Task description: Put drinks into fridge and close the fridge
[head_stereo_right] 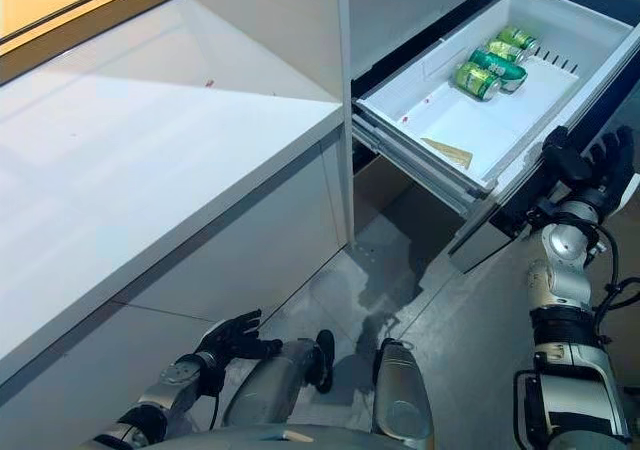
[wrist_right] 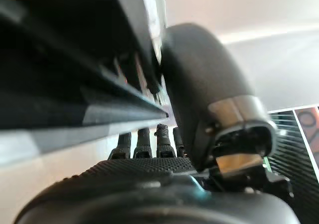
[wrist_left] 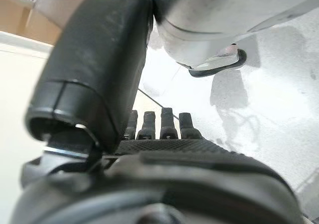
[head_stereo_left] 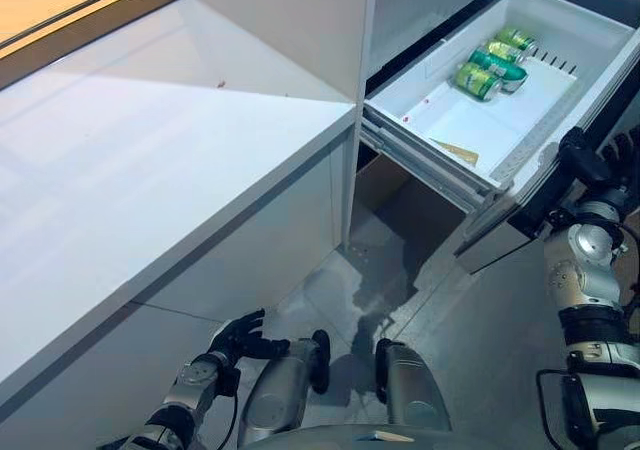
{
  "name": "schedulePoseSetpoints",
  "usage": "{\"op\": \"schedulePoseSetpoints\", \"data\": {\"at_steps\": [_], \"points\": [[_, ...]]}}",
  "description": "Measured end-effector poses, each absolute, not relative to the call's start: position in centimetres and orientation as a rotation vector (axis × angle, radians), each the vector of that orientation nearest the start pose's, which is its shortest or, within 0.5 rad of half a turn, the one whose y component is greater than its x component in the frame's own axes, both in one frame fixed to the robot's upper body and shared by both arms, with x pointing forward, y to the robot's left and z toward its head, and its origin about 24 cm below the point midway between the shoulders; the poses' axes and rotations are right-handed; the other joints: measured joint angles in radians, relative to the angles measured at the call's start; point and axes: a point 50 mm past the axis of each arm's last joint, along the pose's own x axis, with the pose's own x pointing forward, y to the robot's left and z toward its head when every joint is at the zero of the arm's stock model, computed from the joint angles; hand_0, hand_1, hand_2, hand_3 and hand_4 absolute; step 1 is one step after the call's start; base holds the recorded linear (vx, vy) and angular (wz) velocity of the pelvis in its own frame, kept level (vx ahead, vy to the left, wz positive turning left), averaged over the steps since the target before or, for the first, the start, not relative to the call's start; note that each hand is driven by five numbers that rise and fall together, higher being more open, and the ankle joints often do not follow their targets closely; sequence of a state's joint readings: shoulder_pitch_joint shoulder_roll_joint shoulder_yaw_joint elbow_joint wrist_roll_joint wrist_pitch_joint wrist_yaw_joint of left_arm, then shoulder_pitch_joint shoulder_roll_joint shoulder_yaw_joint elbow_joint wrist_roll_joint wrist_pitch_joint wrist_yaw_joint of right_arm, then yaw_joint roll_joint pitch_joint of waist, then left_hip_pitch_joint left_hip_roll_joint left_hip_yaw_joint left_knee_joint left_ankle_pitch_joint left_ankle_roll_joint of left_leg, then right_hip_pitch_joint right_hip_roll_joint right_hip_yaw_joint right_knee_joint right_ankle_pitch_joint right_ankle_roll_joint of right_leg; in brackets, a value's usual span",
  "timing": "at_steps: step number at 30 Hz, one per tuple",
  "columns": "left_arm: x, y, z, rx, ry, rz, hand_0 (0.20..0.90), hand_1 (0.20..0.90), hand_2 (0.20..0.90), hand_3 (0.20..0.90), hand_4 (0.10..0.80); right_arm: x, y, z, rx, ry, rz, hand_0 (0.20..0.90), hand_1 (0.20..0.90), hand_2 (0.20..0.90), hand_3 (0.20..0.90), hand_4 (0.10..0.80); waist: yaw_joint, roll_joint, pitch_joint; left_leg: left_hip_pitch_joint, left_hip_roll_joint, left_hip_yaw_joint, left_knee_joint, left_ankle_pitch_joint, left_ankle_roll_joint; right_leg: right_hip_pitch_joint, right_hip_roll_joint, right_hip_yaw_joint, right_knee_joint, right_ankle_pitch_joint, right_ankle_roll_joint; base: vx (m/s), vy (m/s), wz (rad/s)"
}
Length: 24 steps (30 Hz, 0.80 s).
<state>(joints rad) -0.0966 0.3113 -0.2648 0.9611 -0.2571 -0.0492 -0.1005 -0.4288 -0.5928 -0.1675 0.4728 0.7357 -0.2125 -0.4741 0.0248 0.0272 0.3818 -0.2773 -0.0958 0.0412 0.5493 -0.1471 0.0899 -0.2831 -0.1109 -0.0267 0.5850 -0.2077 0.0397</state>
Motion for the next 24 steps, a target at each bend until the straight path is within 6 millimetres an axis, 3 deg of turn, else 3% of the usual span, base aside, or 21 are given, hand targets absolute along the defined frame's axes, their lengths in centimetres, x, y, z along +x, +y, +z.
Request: {"op": "schedulePoseSetpoints", "data": {"at_steps": [8, 15, 24], "points": [[19.1, 22.0, -11.2, 0.118, 0.774, -0.069, 0.9, 0.9, 0.9, 0.9, 0.8, 31.3, -32.8, 14.7, 0.475, -0.365, -0.581, 0.9, 0.9, 0.9, 0.9, 0.8, -0.01, 0.001, 0.038, -0.086, -0.011, 0.004, 0.076, -0.005, 0.008, -0.091, -0.002, 0.024, 0.083, -0.002, 0.004, -0.028, 0.025, -0.06], [19.1, 21.8, -11.2, 0.105, 0.765, -0.057, 0.9, 0.9, 0.9, 0.9, 0.8, 32.0, -31.5, 15.1, 0.414, -0.36, -0.466, 0.9, 0.9, 0.9, 0.9, 0.8, -0.009, 0.0, 0.047, -0.087, -0.013, -0.013, 0.073, -0.003, 0.005, -0.093, 0.005, 0.02, 0.08, -0.001, 0.003, 0.048, -0.002, -0.05], [18.4, 21.7, -11.6, 0.103, 0.775, -0.049, 0.9, 0.9, 0.9, 0.9, 0.8, 32.9, -29.3, 14.7, 0.328, -0.267, -0.218, 0.9, 0.9, 0.9, 0.9, 0.8, -0.022, -0.012, 0.053, -0.033, -0.01, -0.074, 0.012, 0.017, -0.024, -0.01, 0.014, -0.037, 0.004, 0.011, -0.015, 0.067, -0.045, 0.11]]}}
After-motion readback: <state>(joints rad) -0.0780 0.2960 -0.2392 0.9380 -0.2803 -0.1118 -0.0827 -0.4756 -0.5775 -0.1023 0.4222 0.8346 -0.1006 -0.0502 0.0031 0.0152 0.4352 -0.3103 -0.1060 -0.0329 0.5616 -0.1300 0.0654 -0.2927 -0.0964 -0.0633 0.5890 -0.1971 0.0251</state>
